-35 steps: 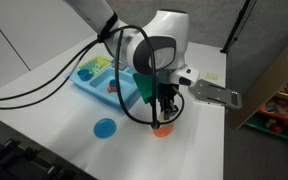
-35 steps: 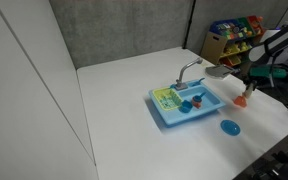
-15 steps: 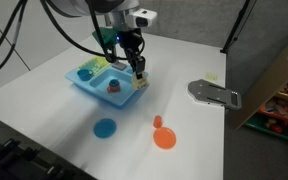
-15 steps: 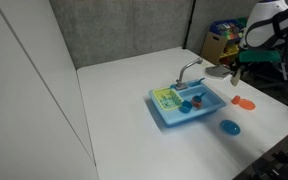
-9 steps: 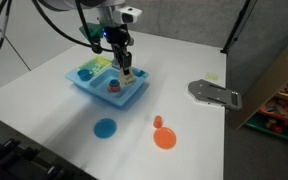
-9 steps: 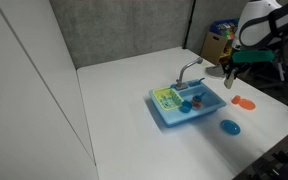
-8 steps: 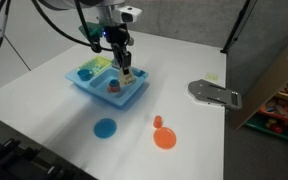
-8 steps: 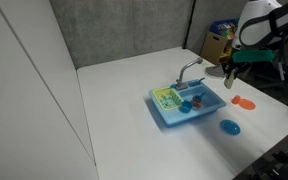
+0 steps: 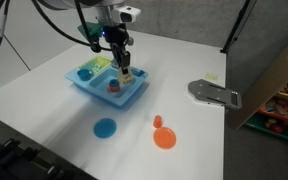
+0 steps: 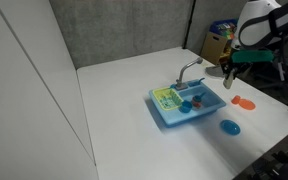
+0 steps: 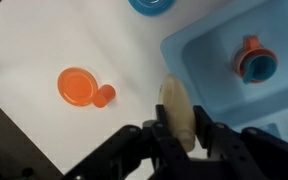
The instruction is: Move the small bottle to the toy plate rack
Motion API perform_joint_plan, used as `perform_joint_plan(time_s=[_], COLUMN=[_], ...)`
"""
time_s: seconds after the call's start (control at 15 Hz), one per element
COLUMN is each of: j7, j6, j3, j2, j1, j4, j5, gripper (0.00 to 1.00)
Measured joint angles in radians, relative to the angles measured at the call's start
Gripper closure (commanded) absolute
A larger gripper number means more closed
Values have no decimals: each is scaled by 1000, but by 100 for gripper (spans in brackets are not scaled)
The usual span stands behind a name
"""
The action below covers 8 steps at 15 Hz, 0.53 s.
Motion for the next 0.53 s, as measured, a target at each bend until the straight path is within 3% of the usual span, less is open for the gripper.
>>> perform_joint_plan(time_s=[0.53], j7=[-36], j6=[64], j3=[118], j2=[-3], j1=[14], j4=[4], j5=[11], gripper=[91])
